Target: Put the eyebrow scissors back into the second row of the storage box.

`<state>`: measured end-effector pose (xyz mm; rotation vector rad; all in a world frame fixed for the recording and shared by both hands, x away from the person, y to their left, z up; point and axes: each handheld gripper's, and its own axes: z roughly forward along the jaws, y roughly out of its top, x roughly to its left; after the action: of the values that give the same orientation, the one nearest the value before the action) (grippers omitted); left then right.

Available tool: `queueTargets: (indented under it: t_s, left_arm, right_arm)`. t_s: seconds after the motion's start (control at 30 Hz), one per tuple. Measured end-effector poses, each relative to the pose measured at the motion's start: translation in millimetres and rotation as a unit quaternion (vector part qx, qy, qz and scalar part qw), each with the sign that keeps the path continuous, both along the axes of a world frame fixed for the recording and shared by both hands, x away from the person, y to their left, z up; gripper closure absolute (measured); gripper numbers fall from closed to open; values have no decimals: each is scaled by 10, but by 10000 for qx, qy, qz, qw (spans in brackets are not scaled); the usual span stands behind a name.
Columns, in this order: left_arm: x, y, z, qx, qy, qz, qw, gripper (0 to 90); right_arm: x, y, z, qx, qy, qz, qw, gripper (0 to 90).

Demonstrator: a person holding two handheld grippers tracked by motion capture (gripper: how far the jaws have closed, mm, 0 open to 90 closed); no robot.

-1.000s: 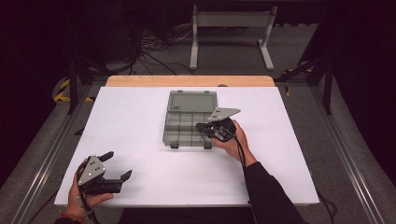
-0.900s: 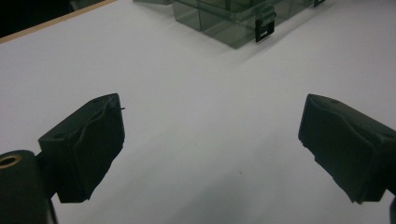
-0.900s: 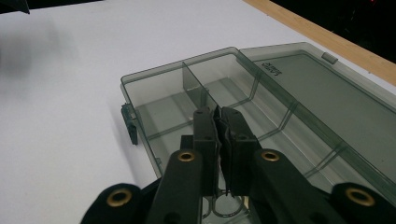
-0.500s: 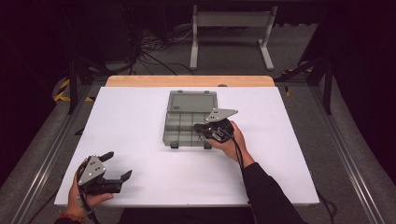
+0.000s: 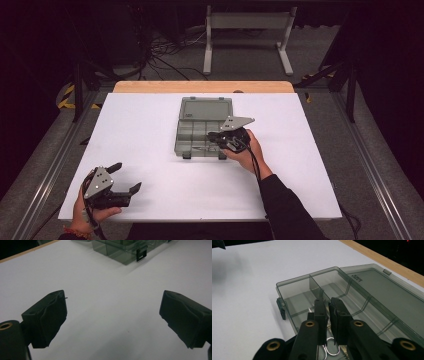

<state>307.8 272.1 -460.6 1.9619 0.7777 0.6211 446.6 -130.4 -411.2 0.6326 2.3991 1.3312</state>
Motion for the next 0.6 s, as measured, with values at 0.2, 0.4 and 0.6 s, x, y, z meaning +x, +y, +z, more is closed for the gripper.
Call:
queueTargets:
  t_s: [0.2, 0.4, 0.6]
  left_arm:
    - [2, 3, -1, 15, -1, -16, 10000, 86]
    - [2, 3, -5, 13, 25, -31, 10000, 88]
    - [4, 4, -5, 24, 13, -33, 10000, 88]
  right_arm:
    - [-13, 1, 17, -1, -103, -136, 9999, 767]
    - [-37, -1, 52, 30, -247, -267, 9993, 639]
    - [-63, -6, 90, 169, -385, -344, 9985, 416]
